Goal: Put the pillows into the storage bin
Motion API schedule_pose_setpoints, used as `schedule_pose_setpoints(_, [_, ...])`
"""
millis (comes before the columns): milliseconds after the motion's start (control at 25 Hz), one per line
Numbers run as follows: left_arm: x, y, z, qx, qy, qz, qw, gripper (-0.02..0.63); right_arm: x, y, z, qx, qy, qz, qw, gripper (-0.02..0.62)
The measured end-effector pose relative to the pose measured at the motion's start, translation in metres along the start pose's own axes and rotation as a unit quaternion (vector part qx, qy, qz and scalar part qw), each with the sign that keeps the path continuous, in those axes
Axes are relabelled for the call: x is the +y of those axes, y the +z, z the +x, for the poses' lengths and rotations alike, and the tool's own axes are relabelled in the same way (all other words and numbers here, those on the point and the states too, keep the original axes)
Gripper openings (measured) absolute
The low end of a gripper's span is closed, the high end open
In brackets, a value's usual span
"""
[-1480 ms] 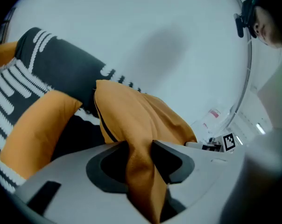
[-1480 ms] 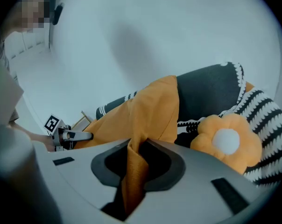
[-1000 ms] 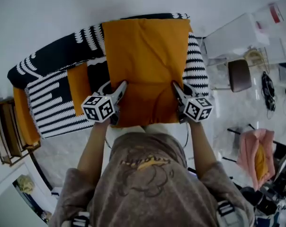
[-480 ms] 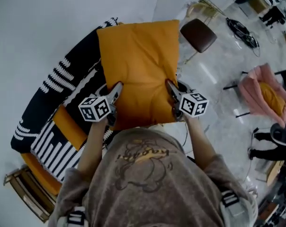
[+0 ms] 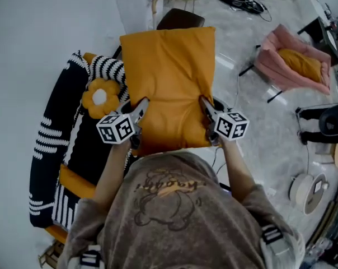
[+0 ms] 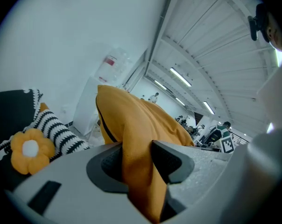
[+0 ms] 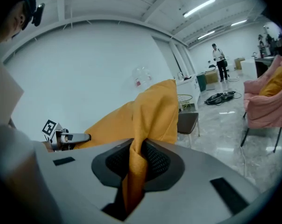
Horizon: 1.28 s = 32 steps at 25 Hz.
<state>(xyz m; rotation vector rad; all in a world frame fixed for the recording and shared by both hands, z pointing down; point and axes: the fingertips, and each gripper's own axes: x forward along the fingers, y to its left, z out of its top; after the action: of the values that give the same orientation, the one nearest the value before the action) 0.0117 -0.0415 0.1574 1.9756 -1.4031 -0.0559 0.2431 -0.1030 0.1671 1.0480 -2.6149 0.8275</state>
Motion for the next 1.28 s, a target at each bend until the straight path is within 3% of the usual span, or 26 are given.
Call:
schedule_pose_setpoints(280, [-0.052,-0.020,0.099,0.056,-0.059,0.023,0.9964,0.156,-0.089,-0.001,-0.050,-0.029,-0.079,0.036,0.996,0.051])
schedule_pose_setpoints(440, [-0.075,-0.037,0.149,0.117,-0.115,0.045,0.9854,0.155,-0.121,-0.018,-0.084,-0.053,-0.150,0.077,0.984,0.051])
schedule_pose_setpoints(640, [-0.104,-0.057,0.201,0.198,-0.175,0.090,0.9603,0.155,-0.145,-0.050,-0.123,-0.089,-0.230,0.150,0.958,0.055])
schedule_pose_setpoints(1040, [-0.109,-0.154,0.289,0.342,-0.261,0.150,0.8901,0.158,-0.176,-0.164,-0.146,-0.129,-0.366,0.267,0.882,0.069])
schedule_pose_setpoints(1280, [-0.106,-0.200,0.343,0.365,-0.278,0.193,0.8672,0.164,-0.217,-0.215,-0.135,-0.131,-0.395,0.302,0.857,0.078])
